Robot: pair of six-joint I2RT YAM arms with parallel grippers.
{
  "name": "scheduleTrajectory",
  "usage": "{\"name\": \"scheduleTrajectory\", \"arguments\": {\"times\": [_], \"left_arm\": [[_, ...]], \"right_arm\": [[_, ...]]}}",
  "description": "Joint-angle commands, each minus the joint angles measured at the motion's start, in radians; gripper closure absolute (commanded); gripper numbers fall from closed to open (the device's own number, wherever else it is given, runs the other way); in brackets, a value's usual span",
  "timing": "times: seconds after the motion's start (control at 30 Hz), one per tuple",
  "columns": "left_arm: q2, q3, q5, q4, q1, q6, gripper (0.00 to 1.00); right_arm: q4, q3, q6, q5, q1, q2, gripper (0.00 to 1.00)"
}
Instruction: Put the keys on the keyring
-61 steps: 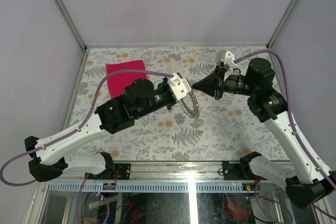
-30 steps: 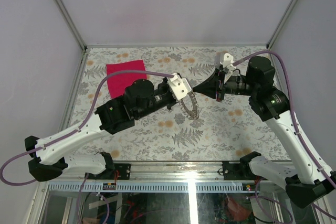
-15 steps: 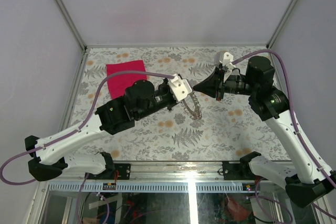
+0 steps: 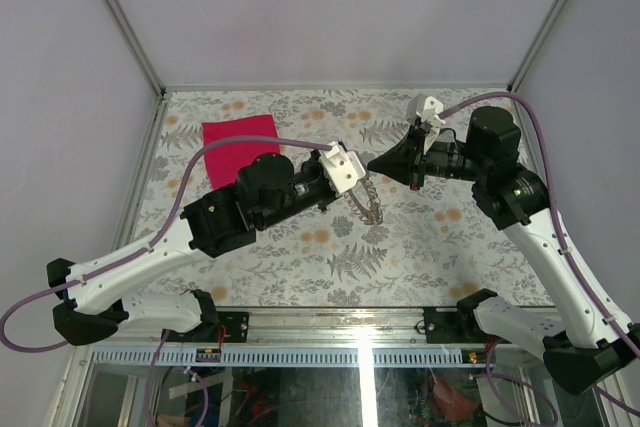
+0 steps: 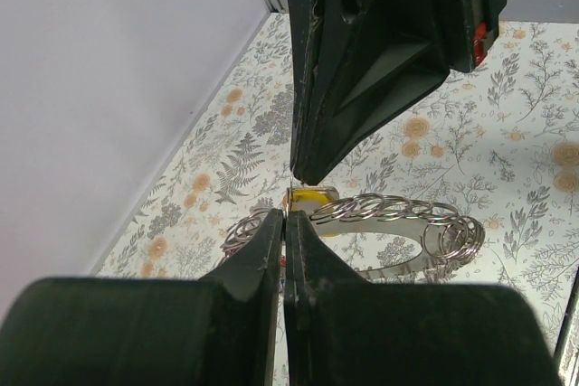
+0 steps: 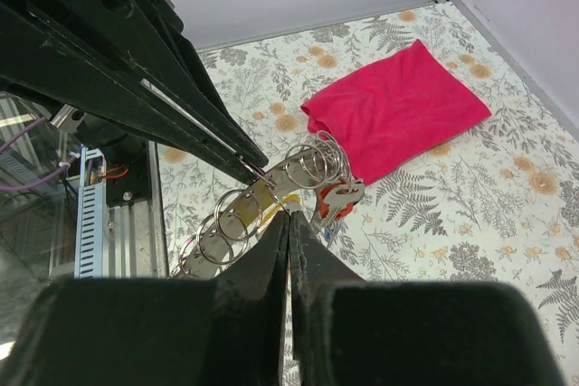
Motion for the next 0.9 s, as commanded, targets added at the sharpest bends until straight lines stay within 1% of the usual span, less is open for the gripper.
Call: {"name": "scheduleTrajectory", "arguments": {"times": [0.0,0.37,0.5,0.63,0.77,0.87], "left_arm": [[-0.022,0.041,0.006,0.084,-0.012,0.016,1.0],[-0.019,0.045,0.012,0.086,-0.018,0.016,1.0],[-0.019,0.043,0.019,0.086,-0.019,0.015,1.0],[-0.03,0.022,0.02,0.107,-0.02,-0.003,1.0],[-0.063,-0.024,0.048,0.161,-0.018,-0.059,1.0],[-0.091,-0.05,0.088,0.195,-0.005,-0.109,1.0]], "right_arm": [[0.015,0.026,0.017,0.022,0.006,0.014,1.0],[-0.012,0.025,0.038,-0.009,0.005,0.047,1.0],[0.012,0.021,0.055,-0.045,0.006,0.055,0.99],[0.058,0.002,0.039,-0.058,0.005,0.016,0.86],[0.119,-0.039,0.005,-0.021,0.006,-0.072,0.72],[0.196,-0.094,-0.012,0.017,0.006,-0.145,0.64]]}}
